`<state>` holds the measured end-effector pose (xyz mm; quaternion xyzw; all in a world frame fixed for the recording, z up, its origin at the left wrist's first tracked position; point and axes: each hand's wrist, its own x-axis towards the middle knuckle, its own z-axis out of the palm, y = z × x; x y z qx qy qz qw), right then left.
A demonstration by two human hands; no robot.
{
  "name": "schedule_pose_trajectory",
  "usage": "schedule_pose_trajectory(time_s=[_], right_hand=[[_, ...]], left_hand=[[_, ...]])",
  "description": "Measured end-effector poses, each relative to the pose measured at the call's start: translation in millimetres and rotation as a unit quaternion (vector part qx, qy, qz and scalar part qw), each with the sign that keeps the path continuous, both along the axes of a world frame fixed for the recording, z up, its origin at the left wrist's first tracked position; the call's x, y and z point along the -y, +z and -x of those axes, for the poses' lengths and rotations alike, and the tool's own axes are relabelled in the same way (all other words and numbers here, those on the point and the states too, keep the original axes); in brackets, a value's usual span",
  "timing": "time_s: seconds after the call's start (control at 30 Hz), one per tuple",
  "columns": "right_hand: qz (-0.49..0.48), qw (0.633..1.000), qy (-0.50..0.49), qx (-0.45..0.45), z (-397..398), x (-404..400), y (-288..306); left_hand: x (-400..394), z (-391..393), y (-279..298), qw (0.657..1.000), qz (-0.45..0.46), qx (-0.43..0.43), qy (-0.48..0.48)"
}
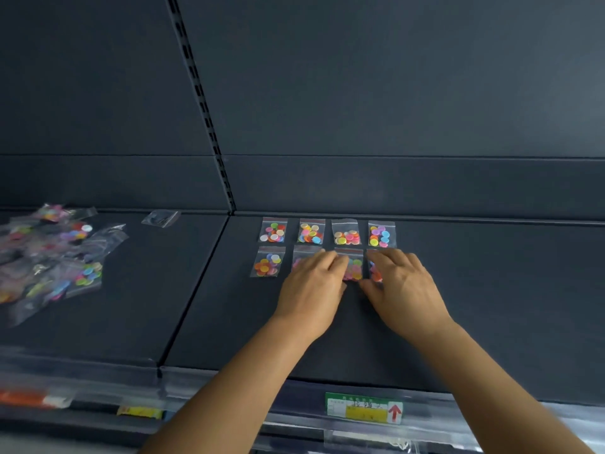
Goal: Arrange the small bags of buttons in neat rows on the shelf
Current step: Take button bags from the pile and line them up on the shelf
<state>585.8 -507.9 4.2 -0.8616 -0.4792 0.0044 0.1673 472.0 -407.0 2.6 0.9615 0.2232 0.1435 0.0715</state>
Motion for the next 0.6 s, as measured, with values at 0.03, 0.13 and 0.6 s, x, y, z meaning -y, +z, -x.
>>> schedule_pose_trajectory(time_s=[0.03,0.13,0.6], right_hand=[[0.002,1.0,0.013,0.001,5.1,-2.9,1.7],[0.0,0.998,0.055,0.001,23.5,-15.9,7.1],[-0.002,0.973,0.232,0.001,184.8,-126.5,20.3]], left_hand=[[-2.1,7.7,2.4,1.0,-0.001,0.001,0.014],[-9.6,36.8,9.8,0.998,-0.001,0.005,0.068],[-85.3,233.2,13.9,0.97,0.011,0.023,0.242]])
